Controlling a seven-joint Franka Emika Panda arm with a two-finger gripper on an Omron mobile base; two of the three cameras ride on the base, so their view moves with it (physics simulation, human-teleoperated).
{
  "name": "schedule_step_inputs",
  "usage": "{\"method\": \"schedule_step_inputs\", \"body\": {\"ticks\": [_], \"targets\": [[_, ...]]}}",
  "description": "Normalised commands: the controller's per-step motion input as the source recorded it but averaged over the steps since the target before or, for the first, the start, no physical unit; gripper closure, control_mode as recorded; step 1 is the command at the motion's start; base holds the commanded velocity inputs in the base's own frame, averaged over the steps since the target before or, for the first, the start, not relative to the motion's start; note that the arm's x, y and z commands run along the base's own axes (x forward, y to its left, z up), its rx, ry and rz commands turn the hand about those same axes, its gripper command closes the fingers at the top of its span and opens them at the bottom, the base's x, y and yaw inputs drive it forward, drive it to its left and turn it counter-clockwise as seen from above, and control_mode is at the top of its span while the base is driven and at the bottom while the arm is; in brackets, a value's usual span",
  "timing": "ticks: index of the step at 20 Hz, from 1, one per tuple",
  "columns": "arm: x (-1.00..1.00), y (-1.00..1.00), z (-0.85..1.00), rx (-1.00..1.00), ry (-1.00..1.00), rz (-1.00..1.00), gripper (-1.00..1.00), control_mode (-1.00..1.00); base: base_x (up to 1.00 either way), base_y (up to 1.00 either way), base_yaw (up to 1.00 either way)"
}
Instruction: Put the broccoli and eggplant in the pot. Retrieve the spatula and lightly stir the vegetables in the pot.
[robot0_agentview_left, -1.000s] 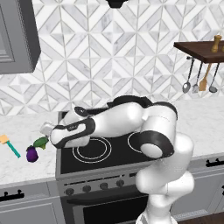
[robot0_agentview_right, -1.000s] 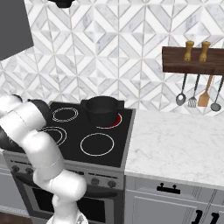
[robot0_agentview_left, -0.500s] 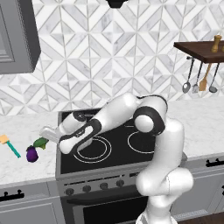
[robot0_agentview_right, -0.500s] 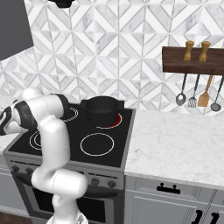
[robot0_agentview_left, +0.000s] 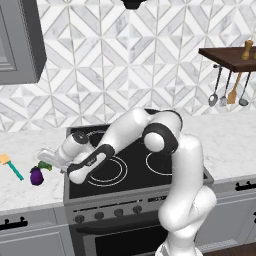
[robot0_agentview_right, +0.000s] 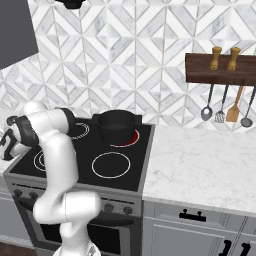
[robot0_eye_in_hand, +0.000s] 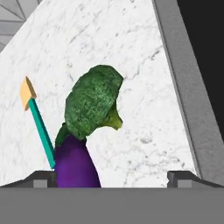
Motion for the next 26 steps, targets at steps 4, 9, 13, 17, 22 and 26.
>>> {"method": "schedule_step_inputs", "body": {"ticks": [4, 9, 13, 17, 22, 26], "targets": [[0.34, 0.02, 0.00, 0.00, 0.07, 0.00, -1.00, -1.00, 0.00, 0.00, 0.00], [0.15, -0.01, 0.12, 0.00, 0.01, 0.00, -1.00, -1.00, 0.00, 0.00, 0.00], [0.00, -0.14, 0.40, 0.00, 0.00, 0.00, -1.00, -1.00, 0.00, 0.00, 0.00], [0.00, -0.31, 0.73, 0.03, -0.02, 0.00, -1.00, -1.00, 0.00, 0.00, 0.00], [0.20, -0.38, 0.60, 0.04, 0.00, 0.00, -1.00, -1.00, 0.00, 0.00, 0.00], [0.43, -0.26, 0.48, 0.02, 0.05, -0.02, -1.00, -1.00, 0.00, 0.00, 0.00]]}}
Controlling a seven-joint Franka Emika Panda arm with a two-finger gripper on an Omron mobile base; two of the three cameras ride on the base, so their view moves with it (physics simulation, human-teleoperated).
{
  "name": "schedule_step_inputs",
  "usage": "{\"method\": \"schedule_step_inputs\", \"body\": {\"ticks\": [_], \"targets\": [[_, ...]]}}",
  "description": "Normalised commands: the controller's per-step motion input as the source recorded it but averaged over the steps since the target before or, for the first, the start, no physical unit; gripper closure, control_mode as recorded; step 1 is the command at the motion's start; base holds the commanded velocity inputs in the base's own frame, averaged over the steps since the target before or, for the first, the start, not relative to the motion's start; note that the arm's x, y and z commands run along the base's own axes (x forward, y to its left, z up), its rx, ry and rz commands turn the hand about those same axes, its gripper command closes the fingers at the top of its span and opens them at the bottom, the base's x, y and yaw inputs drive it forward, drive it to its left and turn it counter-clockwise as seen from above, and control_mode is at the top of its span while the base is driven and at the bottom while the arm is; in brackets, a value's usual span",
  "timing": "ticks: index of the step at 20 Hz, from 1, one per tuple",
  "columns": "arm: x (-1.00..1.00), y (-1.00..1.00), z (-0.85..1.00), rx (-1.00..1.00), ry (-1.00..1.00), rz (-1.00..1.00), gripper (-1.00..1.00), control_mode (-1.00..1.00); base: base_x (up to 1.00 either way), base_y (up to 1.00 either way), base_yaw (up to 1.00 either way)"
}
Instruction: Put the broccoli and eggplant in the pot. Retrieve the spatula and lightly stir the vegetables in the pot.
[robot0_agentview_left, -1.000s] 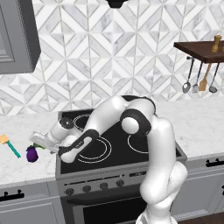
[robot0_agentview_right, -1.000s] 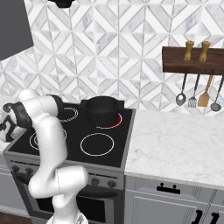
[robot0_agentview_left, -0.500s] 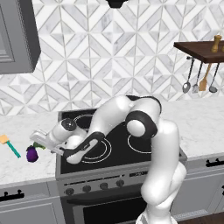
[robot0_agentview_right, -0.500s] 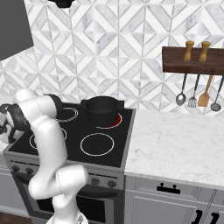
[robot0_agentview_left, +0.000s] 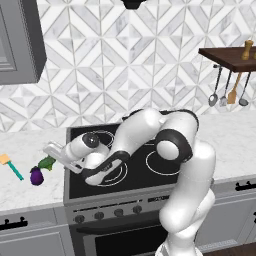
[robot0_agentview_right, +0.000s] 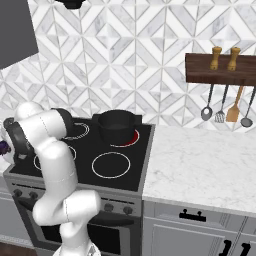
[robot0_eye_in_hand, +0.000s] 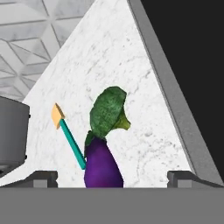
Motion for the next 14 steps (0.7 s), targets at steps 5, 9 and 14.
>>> {"method": "schedule_step_inputs", "body": {"ticks": [5, 9, 14], "targets": [[0.40, -0.02, 0.42, -0.01, 0.15, -0.04, -1.00, -1.00, 0.00, 0.00, 0.00], [0.41, 0.09, 0.01, -0.05, 0.22, 0.00, -1.00, -1.00, 0.00, 0.00, 0.00], [0.63, -0.09, 0.20, 0.00, 0.17, 0.00, -1.00, -1.00, 0.00, 0.00, 0.00]]}}
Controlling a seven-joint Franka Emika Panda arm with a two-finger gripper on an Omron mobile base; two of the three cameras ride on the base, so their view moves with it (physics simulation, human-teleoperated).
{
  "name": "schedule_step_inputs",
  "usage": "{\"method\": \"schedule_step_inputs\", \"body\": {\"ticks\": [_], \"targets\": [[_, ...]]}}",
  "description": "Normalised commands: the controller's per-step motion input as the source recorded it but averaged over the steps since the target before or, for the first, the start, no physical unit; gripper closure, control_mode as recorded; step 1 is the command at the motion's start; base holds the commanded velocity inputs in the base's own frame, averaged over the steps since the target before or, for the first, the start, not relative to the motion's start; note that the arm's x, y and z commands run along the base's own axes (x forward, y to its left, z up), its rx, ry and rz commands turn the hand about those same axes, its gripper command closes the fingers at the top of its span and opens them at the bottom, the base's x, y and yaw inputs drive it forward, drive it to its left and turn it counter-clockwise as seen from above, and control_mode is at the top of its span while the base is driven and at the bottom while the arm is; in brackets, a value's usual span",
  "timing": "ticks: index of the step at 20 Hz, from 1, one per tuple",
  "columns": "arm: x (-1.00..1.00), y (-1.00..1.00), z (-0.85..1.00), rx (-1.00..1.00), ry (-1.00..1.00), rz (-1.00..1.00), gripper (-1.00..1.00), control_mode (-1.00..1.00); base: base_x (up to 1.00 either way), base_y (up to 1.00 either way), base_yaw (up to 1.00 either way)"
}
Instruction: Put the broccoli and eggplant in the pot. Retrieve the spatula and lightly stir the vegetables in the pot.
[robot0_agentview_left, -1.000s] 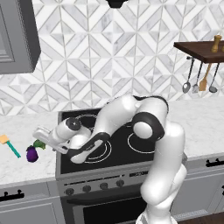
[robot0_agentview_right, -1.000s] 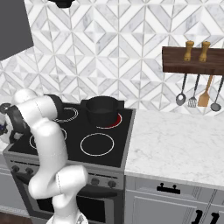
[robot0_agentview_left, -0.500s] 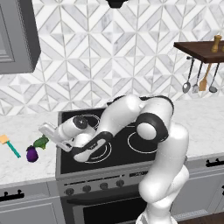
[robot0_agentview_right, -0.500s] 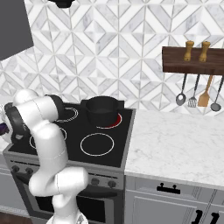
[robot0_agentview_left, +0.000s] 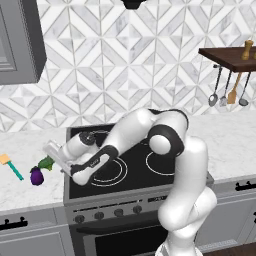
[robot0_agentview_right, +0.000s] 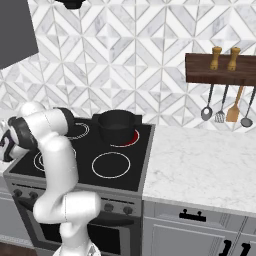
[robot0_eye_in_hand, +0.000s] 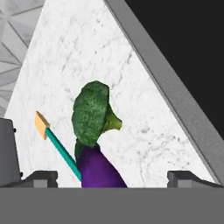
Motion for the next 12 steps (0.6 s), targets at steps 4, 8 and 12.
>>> {"method": "schedule_step_inputs", "body": {"ticks": [4, 8, 12], "targets": [[0.43, -0.06, 0.15, 0.00, 0.05, 0.02, -1.00, -1.00, 0.00, 0.00, 0.00], [0.45, -0.01, 0.01, 0.00, 0.07, 0.02, -1.00, -1.00, 0.00, 0.00, 0.00], [0.49, 0.01, -0.01, 0.00, 0.11, 0.00, -1.00, -1.00, 0.00, 0.00, 0.00]]}}
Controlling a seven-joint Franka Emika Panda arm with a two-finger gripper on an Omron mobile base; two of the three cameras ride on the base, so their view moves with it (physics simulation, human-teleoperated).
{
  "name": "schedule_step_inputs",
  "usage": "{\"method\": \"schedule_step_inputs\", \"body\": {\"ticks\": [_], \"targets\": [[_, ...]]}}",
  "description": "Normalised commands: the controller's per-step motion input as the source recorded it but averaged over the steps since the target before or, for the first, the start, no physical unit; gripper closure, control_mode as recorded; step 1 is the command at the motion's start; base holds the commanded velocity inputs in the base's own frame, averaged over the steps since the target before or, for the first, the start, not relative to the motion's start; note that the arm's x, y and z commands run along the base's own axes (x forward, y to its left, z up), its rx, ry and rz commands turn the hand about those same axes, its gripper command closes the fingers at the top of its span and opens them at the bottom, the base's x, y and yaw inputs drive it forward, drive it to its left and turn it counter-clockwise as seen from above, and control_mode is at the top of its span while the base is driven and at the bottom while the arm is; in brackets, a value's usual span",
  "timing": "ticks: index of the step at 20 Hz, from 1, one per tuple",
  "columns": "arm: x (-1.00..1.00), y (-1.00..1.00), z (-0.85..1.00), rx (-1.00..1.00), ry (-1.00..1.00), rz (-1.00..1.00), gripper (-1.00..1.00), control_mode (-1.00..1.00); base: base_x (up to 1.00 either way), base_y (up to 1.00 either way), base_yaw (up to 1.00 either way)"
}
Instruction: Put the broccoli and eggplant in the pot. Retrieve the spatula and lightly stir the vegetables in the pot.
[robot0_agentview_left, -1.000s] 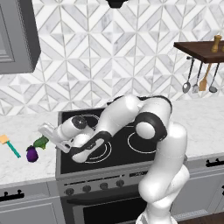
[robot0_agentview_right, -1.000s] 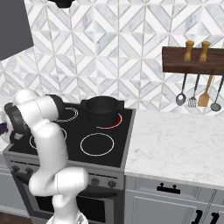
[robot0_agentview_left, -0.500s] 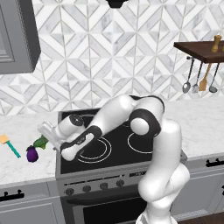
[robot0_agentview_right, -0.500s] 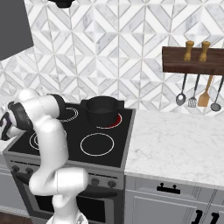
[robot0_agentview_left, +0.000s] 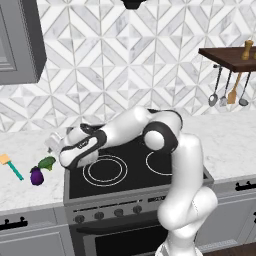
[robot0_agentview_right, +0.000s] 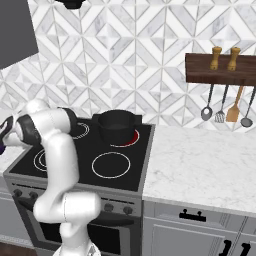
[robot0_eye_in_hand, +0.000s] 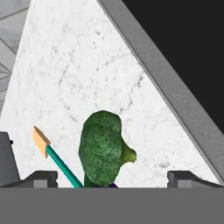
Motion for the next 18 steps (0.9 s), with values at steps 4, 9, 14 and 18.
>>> {"method": "schedule_step_inputs", "body": {"ticks": [4, 9, 14, 18], "targets": [[0.40, 0.18, -0.12, -0.03, 0.09, 0.00, -1.00, -1.00, 0.00, 0.00, 0.00], [0.05, 0.30, -0.10, -0.01, 0.04, 0.00, -1.00, -1.00, 0.00, 0.00, 0.00], [0.03, 0.39, -0.02, -0.01, 0.04, 0.00, -1.00, -1.00, 0.00, 0.00, 0.00], [0.04, 0.29, -0.02, -0.01, 0.05, 0.00, -1.00, -1.00, 0.00, 0.00, 0.00]]}}
